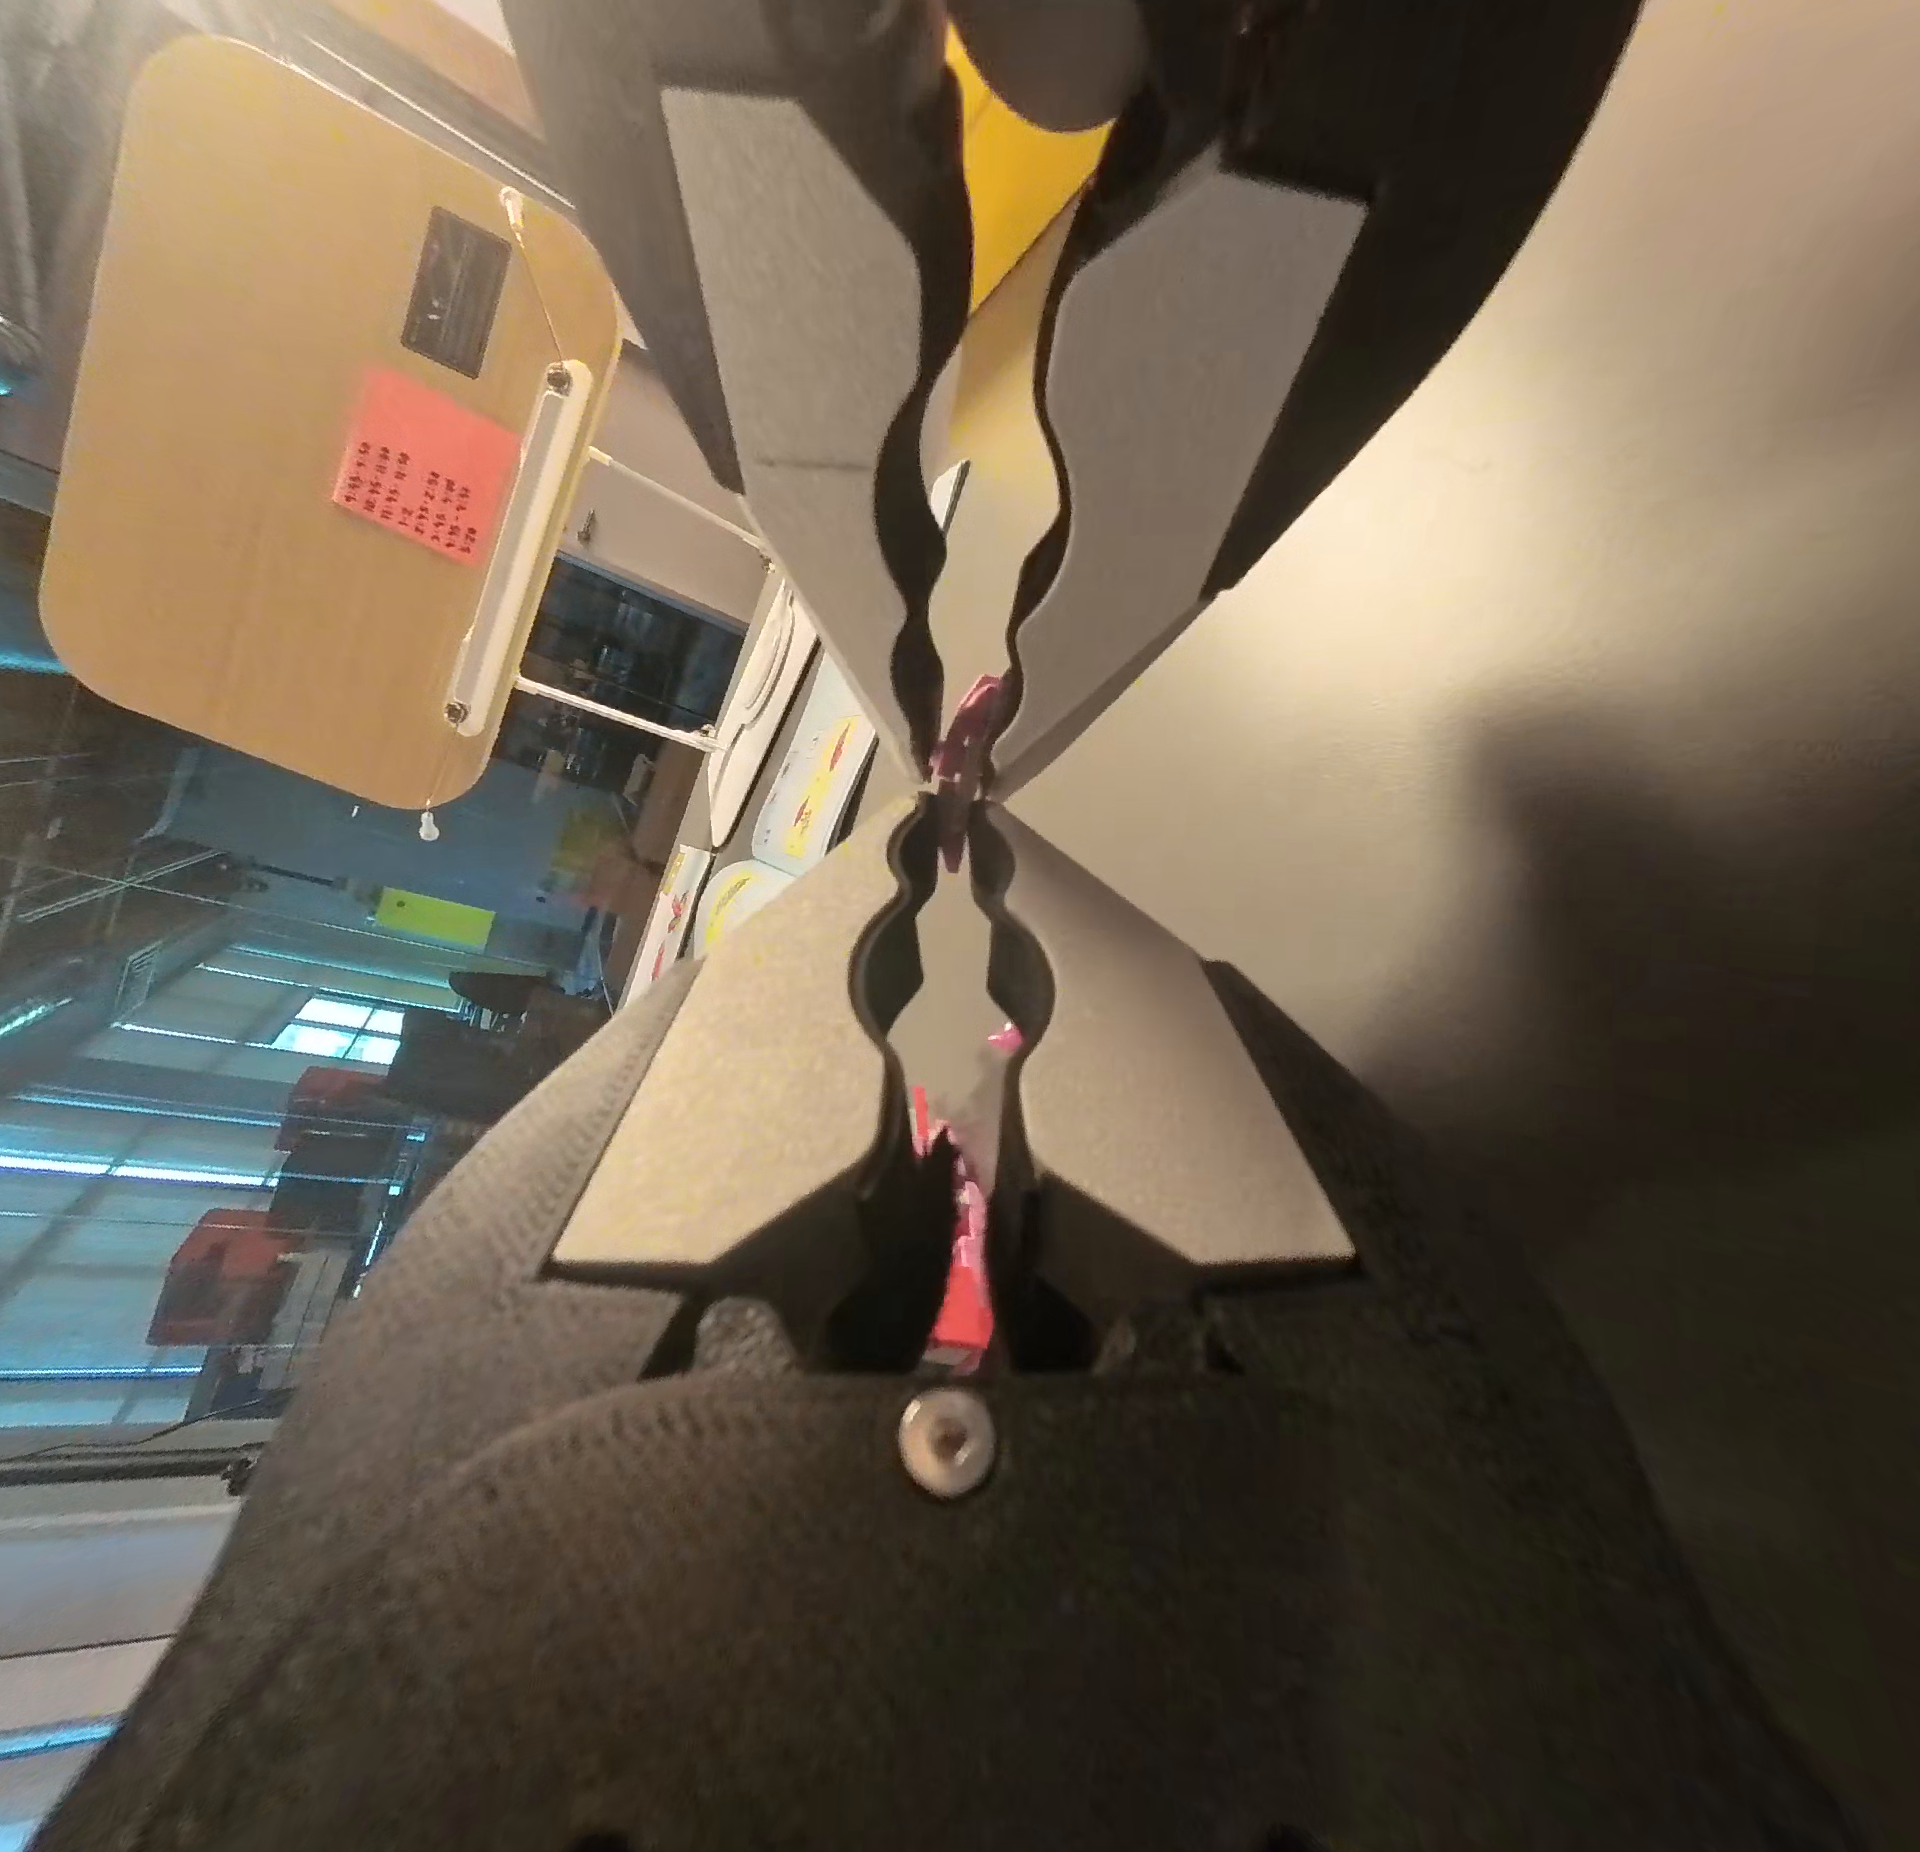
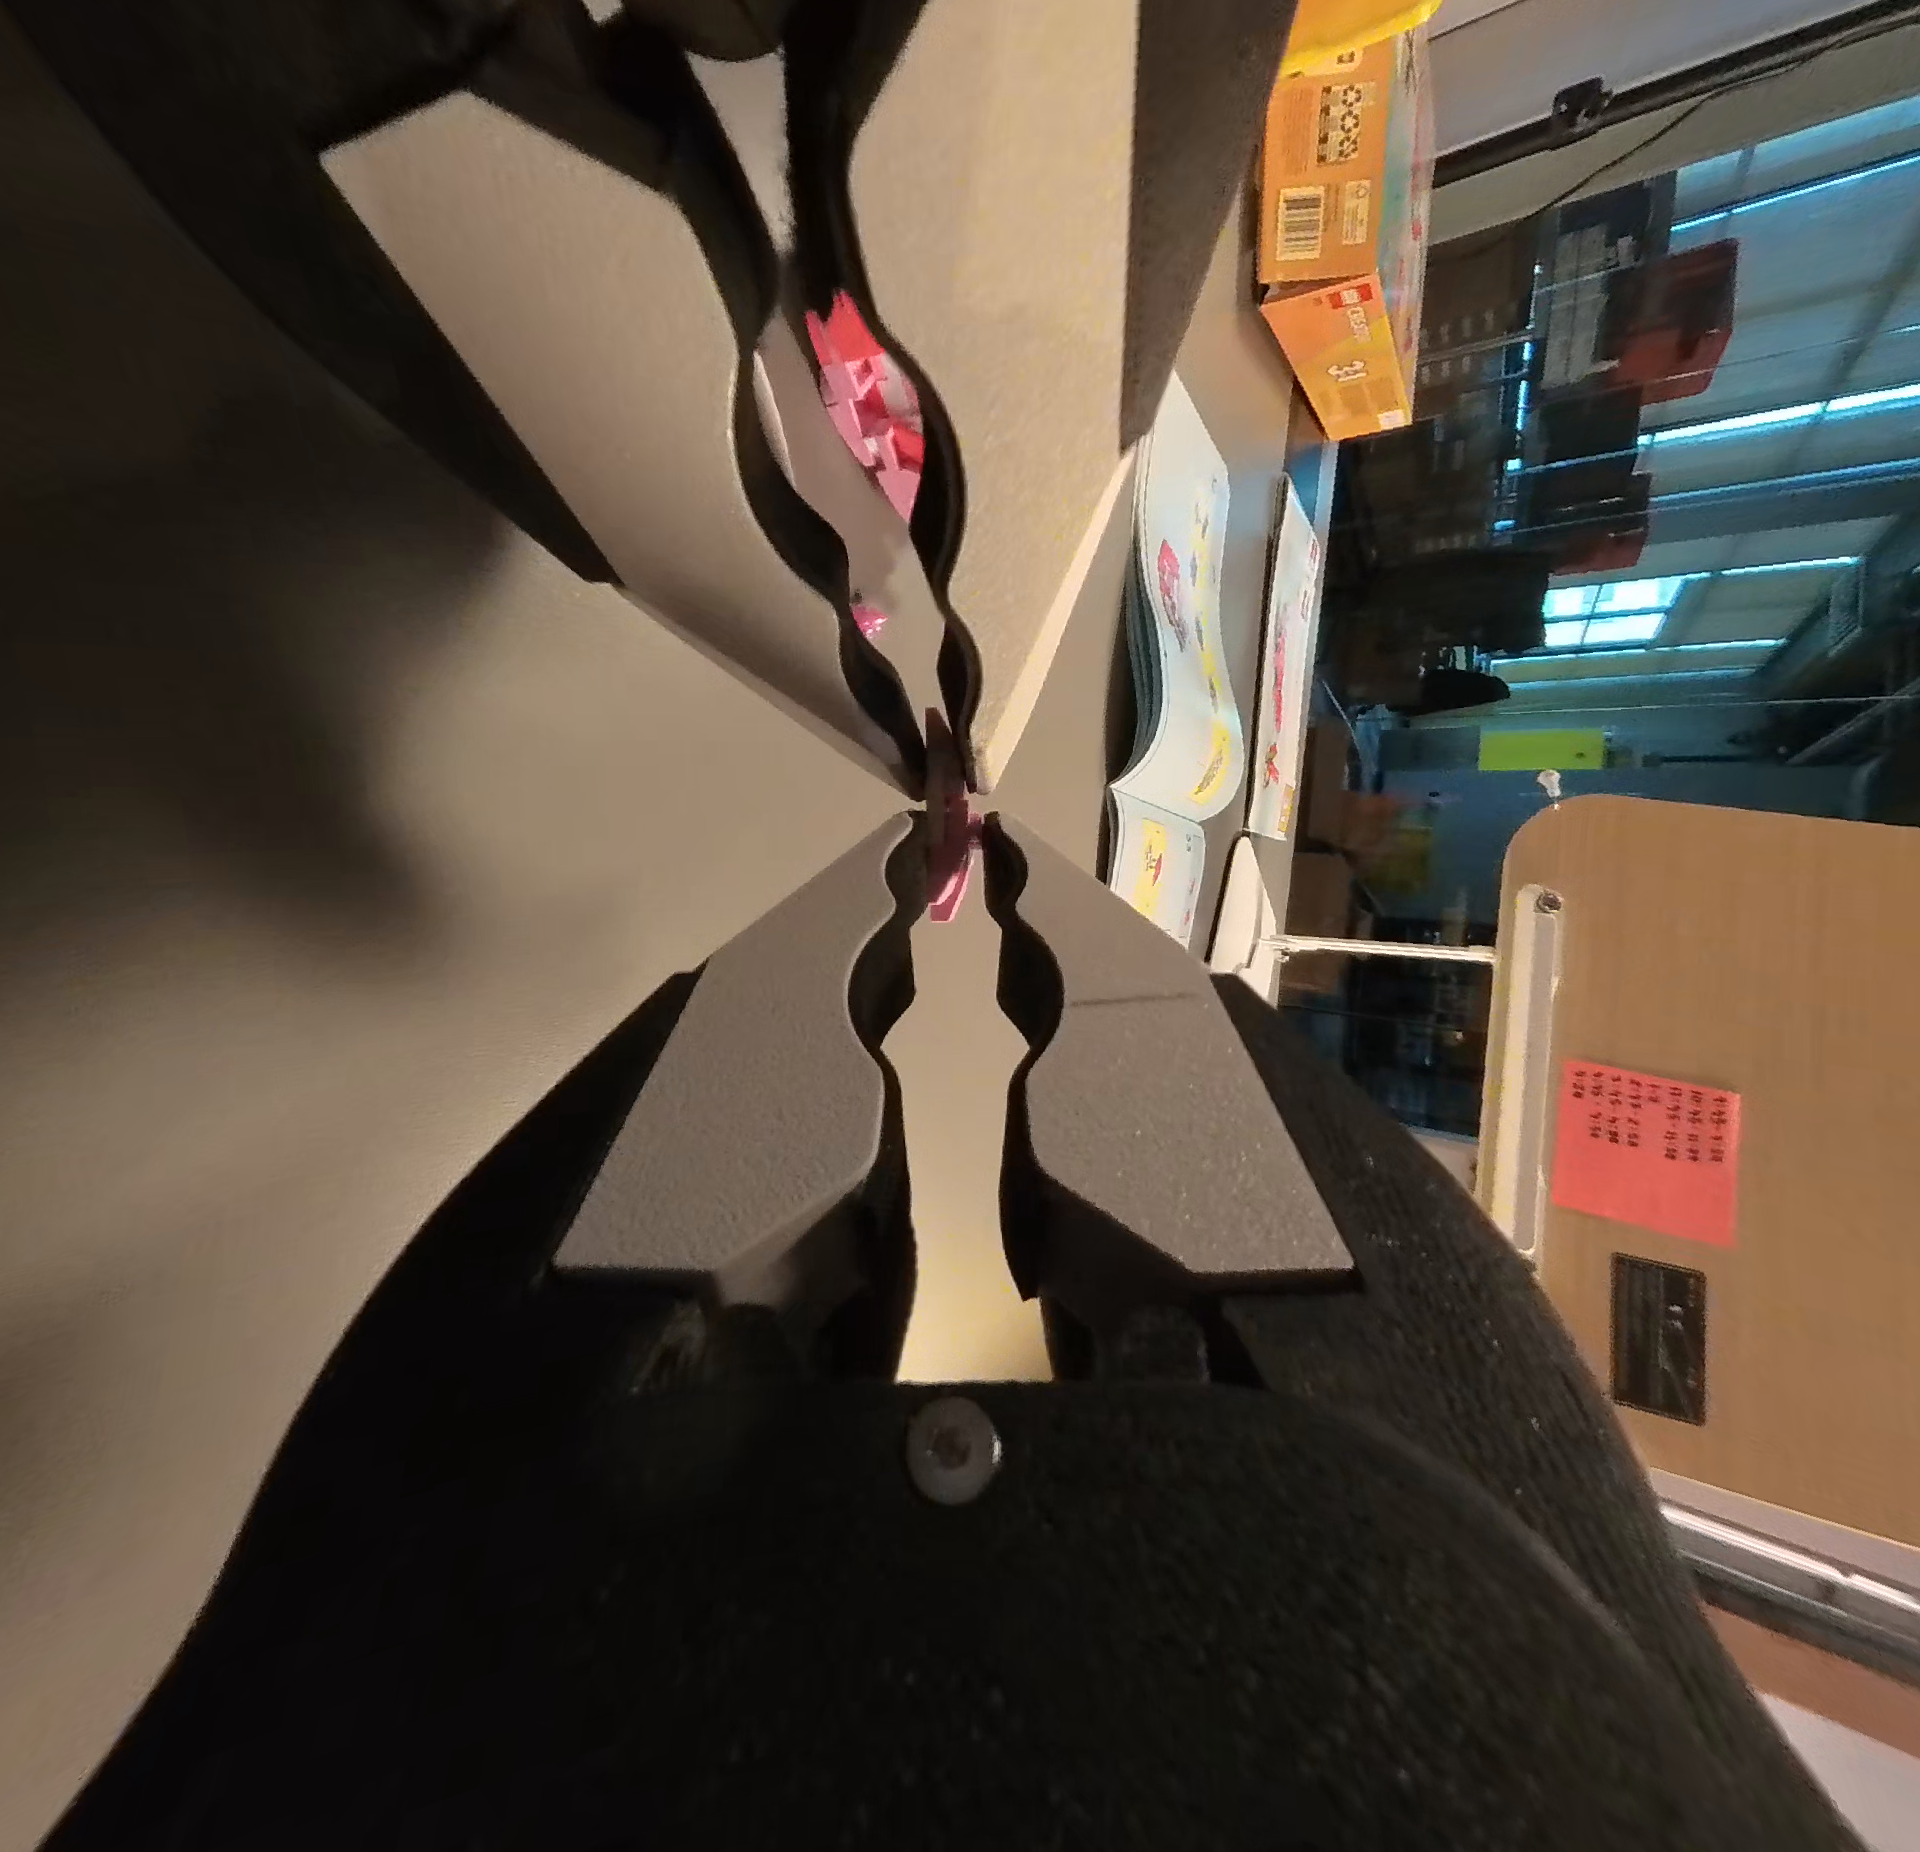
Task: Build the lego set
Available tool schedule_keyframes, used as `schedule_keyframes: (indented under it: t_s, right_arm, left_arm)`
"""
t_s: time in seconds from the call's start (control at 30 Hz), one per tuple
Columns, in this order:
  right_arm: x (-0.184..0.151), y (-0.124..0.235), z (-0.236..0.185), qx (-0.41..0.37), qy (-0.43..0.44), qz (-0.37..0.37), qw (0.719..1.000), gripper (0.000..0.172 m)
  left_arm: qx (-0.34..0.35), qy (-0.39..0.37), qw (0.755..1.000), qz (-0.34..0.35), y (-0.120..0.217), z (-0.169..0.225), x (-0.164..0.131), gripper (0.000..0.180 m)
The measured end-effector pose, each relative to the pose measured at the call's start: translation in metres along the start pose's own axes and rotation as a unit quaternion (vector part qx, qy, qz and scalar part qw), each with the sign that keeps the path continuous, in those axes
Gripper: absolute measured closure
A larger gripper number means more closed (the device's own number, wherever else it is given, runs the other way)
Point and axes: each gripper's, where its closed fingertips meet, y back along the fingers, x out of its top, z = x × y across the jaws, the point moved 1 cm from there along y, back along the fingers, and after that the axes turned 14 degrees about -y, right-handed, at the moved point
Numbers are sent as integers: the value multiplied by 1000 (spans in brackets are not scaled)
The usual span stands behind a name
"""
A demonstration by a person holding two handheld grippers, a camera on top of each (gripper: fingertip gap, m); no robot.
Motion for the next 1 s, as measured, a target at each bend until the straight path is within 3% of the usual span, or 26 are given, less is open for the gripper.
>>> schedule_keyframes:
  t_s: [0.53, 0.67, 0.73, 0.83, 0.9, 1.0]
  right_arm:
    - [-6, 0, -7, 20, 82, 1, 996, 166]
    - [-5, -1, -6, 49, -59, 24, 997, 163]
    - [-11, -1, -4, 76, -140, 11, 987, 140]
    - [-13, 3, 1, 107, -223, 35, 968, 134]
    - [-9, 8, -2, 158, -296, 56, 940, 134]
    - [-8, 13, -4, 245, -429, 66, 867, 133]
  left_arm:
    - [-20, -36, 999, -2, -1, 9, 2, 175]
    - [-16, -26, 1000, 1, -1, 6, 1, 175]
    - [-15, -27, 1000, 7, -1, 7, 2, 175]
    - [-13, -31, 999, 9, -1, 7, 2, 175]
    - [-10, -31, 999, 11, -1, 6, 2, 175]
    - [-8, -34, 999, 21, 0, 5, 4, 175]
